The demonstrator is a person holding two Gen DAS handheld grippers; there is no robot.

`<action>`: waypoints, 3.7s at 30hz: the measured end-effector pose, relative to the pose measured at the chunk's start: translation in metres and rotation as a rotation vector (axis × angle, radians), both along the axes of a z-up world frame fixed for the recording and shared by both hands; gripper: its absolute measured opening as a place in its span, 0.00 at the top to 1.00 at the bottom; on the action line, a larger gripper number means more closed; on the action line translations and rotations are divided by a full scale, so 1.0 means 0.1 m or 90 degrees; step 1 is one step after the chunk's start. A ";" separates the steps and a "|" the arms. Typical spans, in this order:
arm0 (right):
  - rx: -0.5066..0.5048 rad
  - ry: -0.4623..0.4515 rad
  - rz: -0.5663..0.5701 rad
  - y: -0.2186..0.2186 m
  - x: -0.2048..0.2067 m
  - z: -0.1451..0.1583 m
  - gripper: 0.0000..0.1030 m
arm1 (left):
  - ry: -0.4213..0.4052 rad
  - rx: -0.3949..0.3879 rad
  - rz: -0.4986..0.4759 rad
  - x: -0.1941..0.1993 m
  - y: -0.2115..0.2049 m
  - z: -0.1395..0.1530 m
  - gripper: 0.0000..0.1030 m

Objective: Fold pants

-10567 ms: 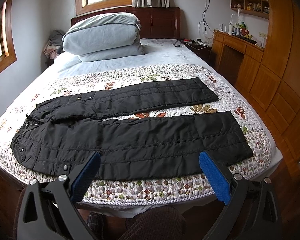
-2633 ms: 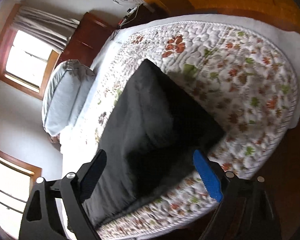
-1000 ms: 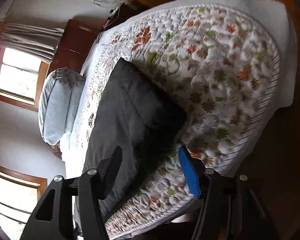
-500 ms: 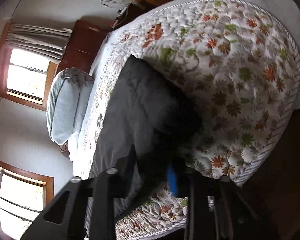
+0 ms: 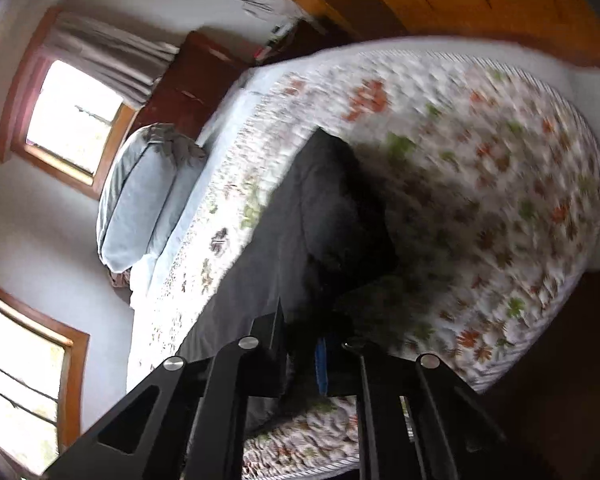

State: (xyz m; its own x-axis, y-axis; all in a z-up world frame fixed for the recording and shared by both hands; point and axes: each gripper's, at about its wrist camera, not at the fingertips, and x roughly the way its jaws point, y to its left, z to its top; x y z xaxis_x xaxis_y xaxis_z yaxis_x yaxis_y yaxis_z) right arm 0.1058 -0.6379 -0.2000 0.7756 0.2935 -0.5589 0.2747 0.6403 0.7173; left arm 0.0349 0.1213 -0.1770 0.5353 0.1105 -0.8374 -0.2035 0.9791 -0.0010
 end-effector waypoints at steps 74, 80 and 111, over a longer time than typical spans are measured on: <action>-0.486 -0.005 0.644 3.91 0.29 0.02 0.59 | -0.009 -0.056 0.016 0.01 0.10 -0.03 0.03; -0.473 -0.014 0.651 3.94 0.31 0.06 0.79 | -0.008 -0.054 0.015 0.01 0.10 -0.04 0.03; -0.345 -0.009 0.639 3.65 0.30 0.20 0.64 | -0.020 -0.083 0.037 0.01 0.14 -0.01 0.02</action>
State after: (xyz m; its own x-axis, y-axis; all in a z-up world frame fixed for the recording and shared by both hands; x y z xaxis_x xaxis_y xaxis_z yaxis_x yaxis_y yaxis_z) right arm 0.1362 -0.2724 -0.1800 0.3346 0.5077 -0.7939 -0.5423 0.7927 0.2784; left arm 0.0360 0.1353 -0.1775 0.5570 0.0325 -0.8299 -0.2573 0.9568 -0.1352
